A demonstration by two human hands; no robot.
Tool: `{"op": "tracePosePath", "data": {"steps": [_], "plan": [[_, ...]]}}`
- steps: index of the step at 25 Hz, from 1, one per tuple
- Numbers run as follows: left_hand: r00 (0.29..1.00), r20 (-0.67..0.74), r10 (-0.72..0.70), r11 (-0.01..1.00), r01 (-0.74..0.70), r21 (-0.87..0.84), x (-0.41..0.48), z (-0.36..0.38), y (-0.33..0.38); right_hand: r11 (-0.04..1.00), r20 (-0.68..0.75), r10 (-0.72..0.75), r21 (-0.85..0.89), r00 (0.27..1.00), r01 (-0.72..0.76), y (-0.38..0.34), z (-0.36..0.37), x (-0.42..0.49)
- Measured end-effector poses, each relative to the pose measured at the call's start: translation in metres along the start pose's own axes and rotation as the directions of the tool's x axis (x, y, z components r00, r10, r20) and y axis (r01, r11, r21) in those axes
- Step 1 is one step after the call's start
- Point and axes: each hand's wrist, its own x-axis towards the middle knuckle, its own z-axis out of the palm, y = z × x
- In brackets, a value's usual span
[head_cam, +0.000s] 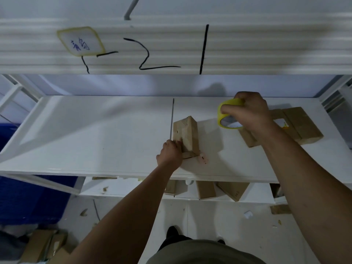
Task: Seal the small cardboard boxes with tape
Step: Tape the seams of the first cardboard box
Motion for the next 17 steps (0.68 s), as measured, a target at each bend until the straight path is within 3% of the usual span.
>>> {"op": "tracePosePath", "data": {"steps": [4,6,10,12,15,16,17], "plan": [[0.998,0.02,-0.054,0.997,0.052,0.057,-0.003,0.008,0.015,0.996,-0.021,0.083,-0.035,0.996,-0.084,0.027,-0.02,-0.003],[0.999,-0.026,-0.047,0.996,0.049,0.08,-0.006,0.017,0.02,0.988,-0.037,0.148,0.056,0.988,-0.146,0.042,-0.038,-0.002],[0.989,-0.099,-0.109,0.991,0.101,-0.083,-0.013,0.027,0.022,0.985,0.048,0.129,0.112,0.991,-0.133,0.05,-0.047,-0.01],[0.974,-0.225,-0.035,0.991,0.005,-0.132,-0.023,0.025,0.018,0.982,0.113,0.076,0.165,0.991,-0.094,0.043,-0.04,-0.02],[0.848,-0.496,0.186,0.909,-0.341,-0.241,-0.048,0.014,0.025,0.921,0.207,0.025,0.375,0.978,-0.103,0.032,-0.034,-0.032],[0.856,-0.474,0.206,0.848,-0.399,-0.35,-0.056,0.012,0.032,0.902,0.238,0.001,0.419,0.971,-0.103,0.026,-0.033,-0.034],[0.916,-0.363,0.172,0.786,-0.349,-0.51,-0.064,0.011,0.042,0.887,0.268,-0.036,0.453,0.963,-0.093,0.022,-0.032,-0.035]]}}
